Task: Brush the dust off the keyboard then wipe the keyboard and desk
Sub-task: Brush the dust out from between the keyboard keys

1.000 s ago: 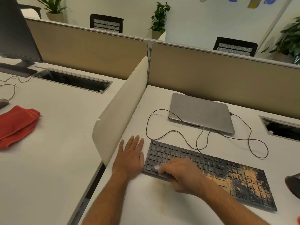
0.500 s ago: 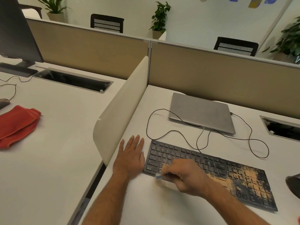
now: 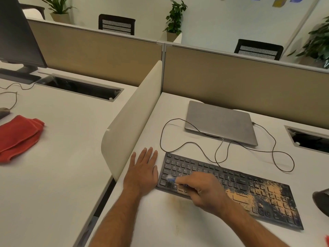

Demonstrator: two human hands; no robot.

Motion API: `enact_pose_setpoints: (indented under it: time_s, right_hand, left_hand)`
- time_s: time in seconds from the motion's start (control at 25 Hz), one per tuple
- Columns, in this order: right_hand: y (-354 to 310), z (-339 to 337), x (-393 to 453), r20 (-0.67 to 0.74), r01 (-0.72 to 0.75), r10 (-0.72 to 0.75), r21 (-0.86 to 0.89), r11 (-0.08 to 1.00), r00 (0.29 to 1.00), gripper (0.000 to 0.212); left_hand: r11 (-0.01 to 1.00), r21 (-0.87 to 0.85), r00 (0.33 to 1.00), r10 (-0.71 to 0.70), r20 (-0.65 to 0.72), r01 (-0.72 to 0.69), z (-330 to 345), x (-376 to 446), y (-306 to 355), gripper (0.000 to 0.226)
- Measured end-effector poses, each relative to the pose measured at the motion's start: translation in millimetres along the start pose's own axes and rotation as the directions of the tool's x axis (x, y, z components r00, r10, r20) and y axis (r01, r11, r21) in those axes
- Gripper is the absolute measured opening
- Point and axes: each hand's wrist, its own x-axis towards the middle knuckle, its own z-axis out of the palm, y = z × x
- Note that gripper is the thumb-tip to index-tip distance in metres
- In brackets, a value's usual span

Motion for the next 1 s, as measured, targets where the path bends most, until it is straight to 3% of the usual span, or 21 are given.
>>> enact_pose_setpoints:
  time_s: [0.12,0.2,0.32,0.48,0.68,1.0]
  right_hand:
    - [-1,9,1,0.086,0.086,-0.077,-0.105,0.991,0.993,0.017]
    - [-4,11,-2,0.123,0.080,-0.075,-0.038,0.996,0.990,0.014]
    - [-1,6,-2,0.037,0.006,-0.009,0.089,0.996,0.999,0.013]
    - [5,5,-6,0.035,0.044,-0.041,-0.076,0.996,0.999,0.016]
    - [7,1,-7,-0.016,-0.011,0.012,0.046,0.999,1.000,0.015]
    - [12,-1,-10,0.015,0.000,0.002,-0.145,0.989,1.000,0.019]
  left_hand:
    - [1.000,-0.003,1.000,-0.001,0.000,0.001,0,1,0,0.074]
    - [1.000,0.005,1.000,-0.003,0.008,0.003,0,1,0,0.075]
    - [1.000,0.003,1.000,-0.002,0.009,0.002,0,1,0,0.074]
    - [1.000,-0.004,1.000,-0.001,-0.002,0.001,1,1,-1,0.073]
    - [1.000,-0.013,1.000,0.003,-0.001,-0.003,0,0,-1,0.071]
    - [1.000,-0.009,1.000,0.000,0.002,0.000,-1,0,0,0.073]
